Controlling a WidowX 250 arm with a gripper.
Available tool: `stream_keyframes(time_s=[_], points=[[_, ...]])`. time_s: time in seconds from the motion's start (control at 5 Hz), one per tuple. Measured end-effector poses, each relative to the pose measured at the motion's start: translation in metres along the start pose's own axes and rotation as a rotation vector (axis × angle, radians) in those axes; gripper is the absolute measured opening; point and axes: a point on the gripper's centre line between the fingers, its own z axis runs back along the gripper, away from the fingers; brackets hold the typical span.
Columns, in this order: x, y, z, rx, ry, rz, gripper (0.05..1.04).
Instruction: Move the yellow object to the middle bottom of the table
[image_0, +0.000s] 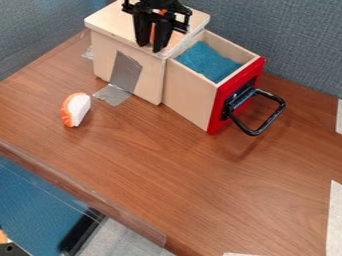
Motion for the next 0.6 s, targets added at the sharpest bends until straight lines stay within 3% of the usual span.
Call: stream_keyframes(time_s=[0.2,0.4,0.6], points=[[-0.016,-0.008,0.017,-0.038,-0.021,-0.047,0.132],[-0.044,-0.006,0.025,-0.051,-0.01,-0.082,0.065],[-0.059,-0.007,0.027,-0.072,-0.013,-0.115,0.151]])
